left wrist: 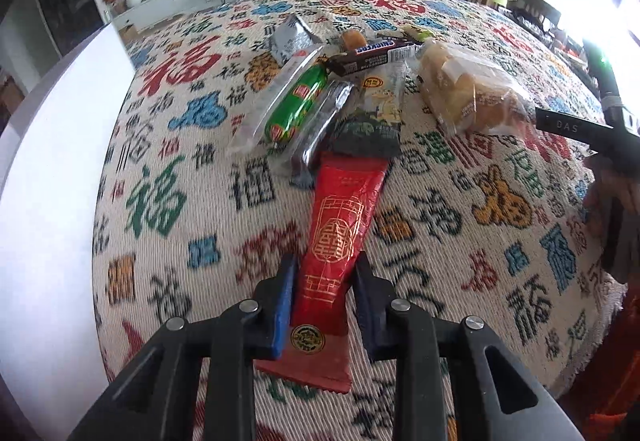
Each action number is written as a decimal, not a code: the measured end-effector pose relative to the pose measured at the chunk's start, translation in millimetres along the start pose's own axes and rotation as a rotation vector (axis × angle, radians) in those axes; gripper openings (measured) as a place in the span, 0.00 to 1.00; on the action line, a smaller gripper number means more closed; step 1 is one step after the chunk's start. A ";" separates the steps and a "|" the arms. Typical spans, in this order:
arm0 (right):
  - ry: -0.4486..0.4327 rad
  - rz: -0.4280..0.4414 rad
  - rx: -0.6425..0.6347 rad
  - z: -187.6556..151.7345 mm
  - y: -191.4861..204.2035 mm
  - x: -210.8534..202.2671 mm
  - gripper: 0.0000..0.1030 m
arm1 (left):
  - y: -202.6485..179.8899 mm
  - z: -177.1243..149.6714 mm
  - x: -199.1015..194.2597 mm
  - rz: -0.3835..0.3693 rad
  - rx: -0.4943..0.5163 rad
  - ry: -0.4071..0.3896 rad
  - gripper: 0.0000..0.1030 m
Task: Organize snacks
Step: 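Lift the red packet with the left gripper and hold it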
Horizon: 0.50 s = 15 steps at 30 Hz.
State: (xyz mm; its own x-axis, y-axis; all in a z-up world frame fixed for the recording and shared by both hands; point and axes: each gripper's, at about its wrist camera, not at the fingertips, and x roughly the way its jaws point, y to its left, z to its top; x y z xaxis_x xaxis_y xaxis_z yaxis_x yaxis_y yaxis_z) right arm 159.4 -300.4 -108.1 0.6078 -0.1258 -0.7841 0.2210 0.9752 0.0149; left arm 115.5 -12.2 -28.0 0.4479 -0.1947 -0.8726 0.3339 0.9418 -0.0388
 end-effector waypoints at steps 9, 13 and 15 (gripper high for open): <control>0.000 0.000 0.000 -0.1 0.1 -0.3 0.96 | -1.8 -30.5 -3.1 0.059 -0.043 -0.033 0.86; 0.000 0.000 0.000 0.0 0.1 -0.4 0.96 | 12.5 -24.5 5.4 0.102 -0.100 -0.044 0.91; 0.000 0.000 0.000 -0.1 0.0 -0.4 0.96 | 28.2 -25.0 4.6 0.146 -0.160 -0.051 0.91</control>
State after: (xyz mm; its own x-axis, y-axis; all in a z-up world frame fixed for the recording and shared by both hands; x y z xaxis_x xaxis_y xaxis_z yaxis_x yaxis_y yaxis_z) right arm 159.1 -300.3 -107.9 0.6080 -0.1258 -0.7839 0.2209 0.9752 0.0149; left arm 106.2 20.3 -45.3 0.5243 -0.0631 -0.8492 0.1286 0.9917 0.0057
